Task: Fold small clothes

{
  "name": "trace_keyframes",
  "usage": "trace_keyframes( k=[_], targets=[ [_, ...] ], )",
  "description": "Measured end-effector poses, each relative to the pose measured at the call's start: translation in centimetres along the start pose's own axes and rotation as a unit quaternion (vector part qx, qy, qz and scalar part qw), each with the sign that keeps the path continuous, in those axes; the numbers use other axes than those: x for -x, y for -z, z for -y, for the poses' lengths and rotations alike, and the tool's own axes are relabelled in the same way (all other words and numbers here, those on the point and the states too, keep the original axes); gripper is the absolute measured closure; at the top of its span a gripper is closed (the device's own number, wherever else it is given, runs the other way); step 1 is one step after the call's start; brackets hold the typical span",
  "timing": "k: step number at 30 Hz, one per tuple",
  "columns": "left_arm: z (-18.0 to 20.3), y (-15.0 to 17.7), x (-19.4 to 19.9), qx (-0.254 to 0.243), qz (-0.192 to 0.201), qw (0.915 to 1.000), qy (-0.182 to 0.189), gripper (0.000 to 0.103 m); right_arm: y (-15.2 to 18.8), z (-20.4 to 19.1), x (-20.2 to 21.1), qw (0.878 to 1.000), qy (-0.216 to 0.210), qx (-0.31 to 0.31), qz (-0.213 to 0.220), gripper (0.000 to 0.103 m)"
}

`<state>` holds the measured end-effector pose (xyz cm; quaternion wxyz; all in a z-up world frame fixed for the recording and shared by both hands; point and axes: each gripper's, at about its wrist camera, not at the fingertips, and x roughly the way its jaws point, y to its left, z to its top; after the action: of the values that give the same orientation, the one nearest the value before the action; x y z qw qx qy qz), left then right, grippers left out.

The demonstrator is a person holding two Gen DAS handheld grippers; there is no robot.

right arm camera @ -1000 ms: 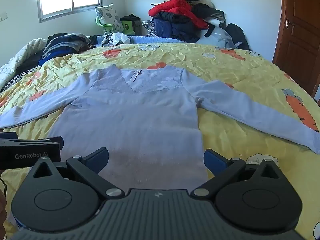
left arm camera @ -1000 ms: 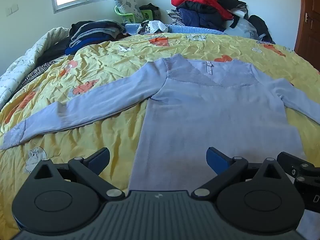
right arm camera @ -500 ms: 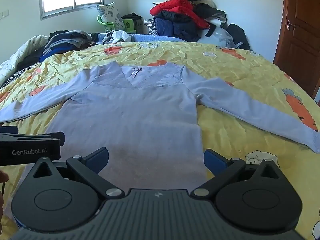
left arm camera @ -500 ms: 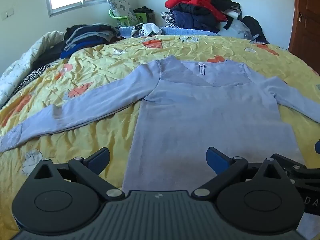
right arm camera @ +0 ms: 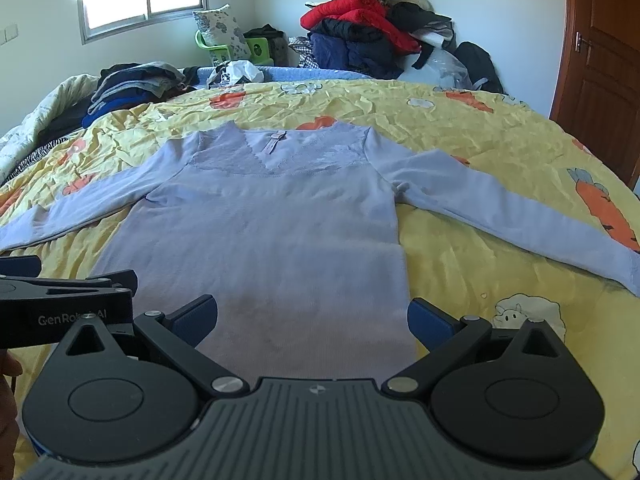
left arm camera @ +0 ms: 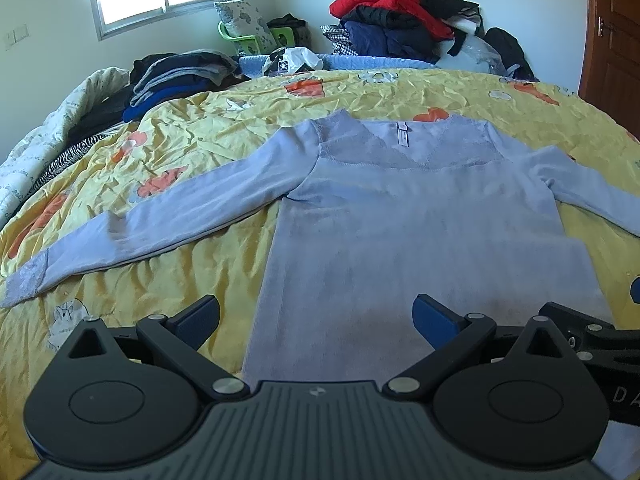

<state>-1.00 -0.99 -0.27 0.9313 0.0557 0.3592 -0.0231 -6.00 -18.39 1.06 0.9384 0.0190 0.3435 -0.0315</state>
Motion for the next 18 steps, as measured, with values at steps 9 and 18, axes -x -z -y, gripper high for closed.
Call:
trace_keyframes(
  k=[9, 18],
  targets=[
    [0.0, 0.16, -0.34, 0.005, -0.006, 1.0, 0.0, 0.0, 0.08, -0.19, -0.2, 1.0, -0.004, 0.003, -0.005, 0.001],
    [-0.26, 0.25, -0.45, 0.007, -0.009, 0.9999, -0.003, 0.0, -0.03, 0.0, -0.28, 1.0, -0.015, -0.006, -0.003, 0.001]
  ],
)
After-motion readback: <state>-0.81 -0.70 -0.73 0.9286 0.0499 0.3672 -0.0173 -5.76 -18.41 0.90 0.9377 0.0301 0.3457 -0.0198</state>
